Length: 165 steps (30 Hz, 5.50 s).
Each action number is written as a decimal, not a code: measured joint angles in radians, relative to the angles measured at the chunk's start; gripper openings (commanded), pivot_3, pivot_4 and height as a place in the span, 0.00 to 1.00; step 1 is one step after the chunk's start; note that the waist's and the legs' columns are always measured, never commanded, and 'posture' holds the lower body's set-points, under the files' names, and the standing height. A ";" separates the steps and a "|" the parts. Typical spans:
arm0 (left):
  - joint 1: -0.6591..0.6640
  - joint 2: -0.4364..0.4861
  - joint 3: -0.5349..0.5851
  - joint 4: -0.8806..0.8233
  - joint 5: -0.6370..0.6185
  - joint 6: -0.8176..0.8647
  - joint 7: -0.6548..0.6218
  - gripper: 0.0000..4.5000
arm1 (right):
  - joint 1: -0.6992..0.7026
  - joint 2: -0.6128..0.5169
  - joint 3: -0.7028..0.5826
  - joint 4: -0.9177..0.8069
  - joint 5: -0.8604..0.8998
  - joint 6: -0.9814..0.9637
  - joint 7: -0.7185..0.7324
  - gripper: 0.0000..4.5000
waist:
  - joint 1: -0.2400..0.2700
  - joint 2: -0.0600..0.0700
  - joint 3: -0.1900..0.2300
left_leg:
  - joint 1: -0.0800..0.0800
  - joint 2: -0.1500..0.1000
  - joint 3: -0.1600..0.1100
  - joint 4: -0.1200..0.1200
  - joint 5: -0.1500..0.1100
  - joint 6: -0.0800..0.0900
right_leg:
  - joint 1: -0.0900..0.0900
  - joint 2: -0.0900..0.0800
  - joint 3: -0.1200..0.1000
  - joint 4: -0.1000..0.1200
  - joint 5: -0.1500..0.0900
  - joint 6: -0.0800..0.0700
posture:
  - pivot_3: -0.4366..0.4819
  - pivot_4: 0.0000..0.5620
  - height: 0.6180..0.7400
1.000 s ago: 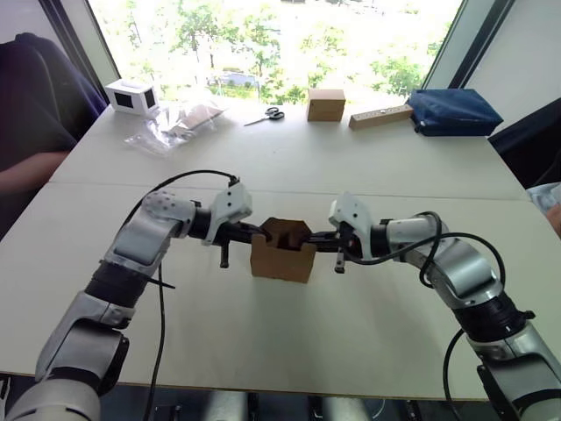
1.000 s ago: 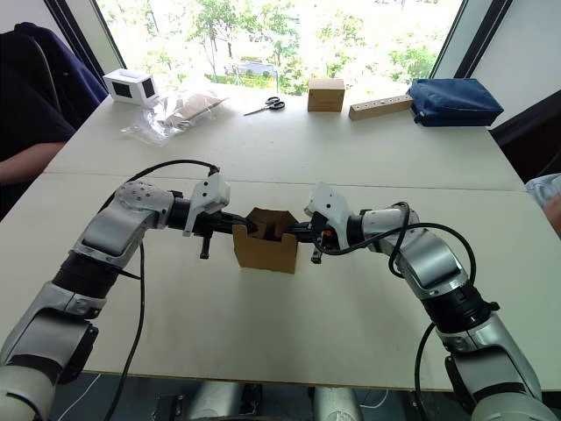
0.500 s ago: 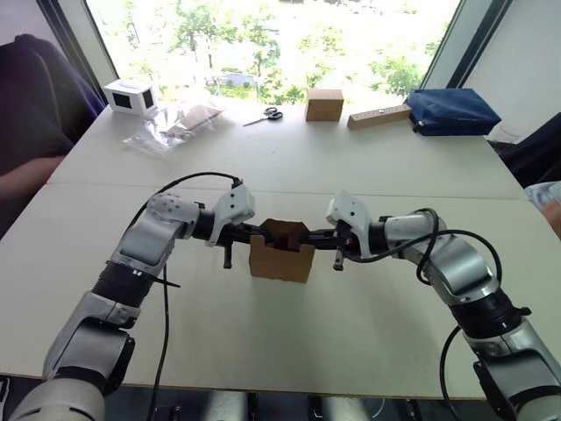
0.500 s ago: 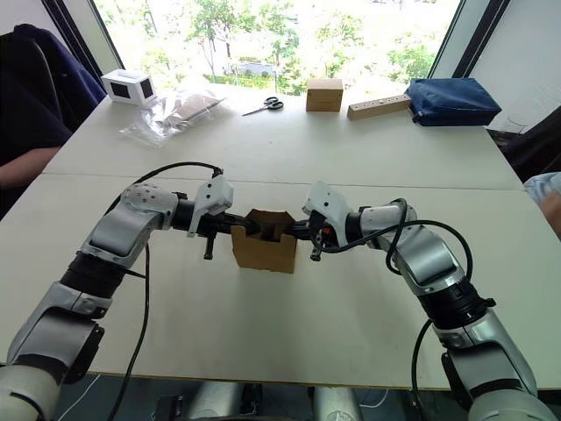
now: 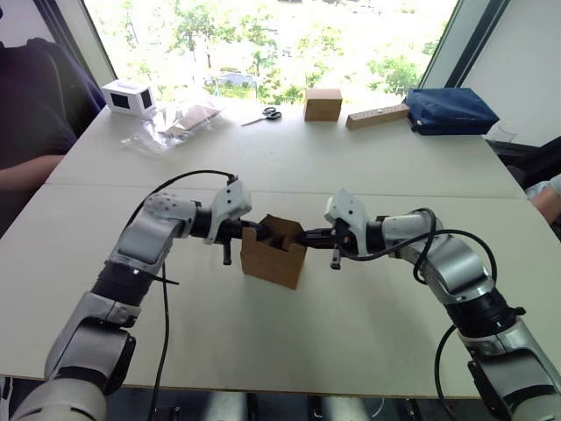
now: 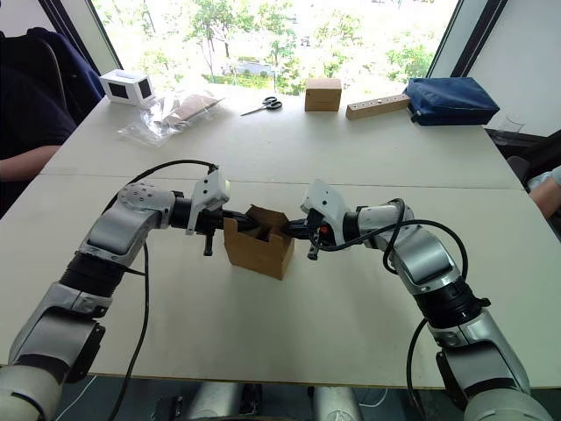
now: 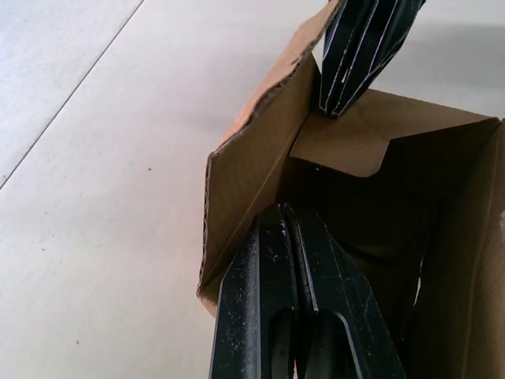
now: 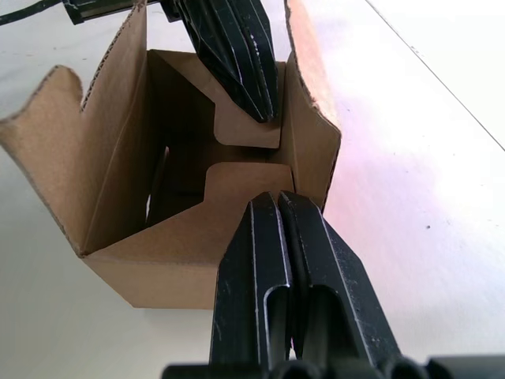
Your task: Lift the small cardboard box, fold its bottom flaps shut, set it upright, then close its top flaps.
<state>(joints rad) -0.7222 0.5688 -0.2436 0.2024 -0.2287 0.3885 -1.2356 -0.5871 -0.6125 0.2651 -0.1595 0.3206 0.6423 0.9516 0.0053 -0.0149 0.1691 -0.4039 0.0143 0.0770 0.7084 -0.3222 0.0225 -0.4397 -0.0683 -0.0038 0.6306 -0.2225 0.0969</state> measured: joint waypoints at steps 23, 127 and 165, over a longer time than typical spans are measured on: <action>0.040 0.026 0.089 -0.139 -0.129 0.217 0.025 0.00 | 0.010 0.004 -0.114 -0.032 0.077 0.013 -0.001 0.00 | 0.001 0.000 0.000 | 0.000 0.001 0.000 0.000 0.000 0.000 | 0.000 0.000 0.000 0.000 0.000 0.000 | 0.48 0.27 1.00; -0.221 -0.122 0.250 0.737 0.042 -0.157 -0.079 0.00 | 0.102 0.074 0.112 -0.313 0.034 0.165 -0.303 0.00 | -0.006 -0.001 0.000 | -0.004 0.002 -0.001 0.005 -0.002 0.003 | -0.003 0.002 -0.001 0.000 0.000 0.000 | 0.48 0.27 1.00; 0.402 0.059 0.245 -0.456 -0.391 0.425 0.215 0.00 | 0.022 0.132 -0.180 -0.262 0.278 0.231 -0.198 0.00 | -0.016 -0.001 0.000 | -0.003 0.000 -0.001 0.004 -0.002 0.002 | 0.000 -0.003 -0.002 0.000 0.000 -0.001 | 0.48 0.27 1.00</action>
<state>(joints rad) -0.3202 0.6280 0.0012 -0.2537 -0.6192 0.8131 -1.0203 -0.5647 -0.4802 0.0854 -0.4216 0.5983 0.8735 0.7537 -0.0112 -0.0156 0.1690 -0.4064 0.0144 0.0756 0.7127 -0.3238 0.0247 -0.4400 -0.0718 -0.0057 0.6308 -0.2224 0.0963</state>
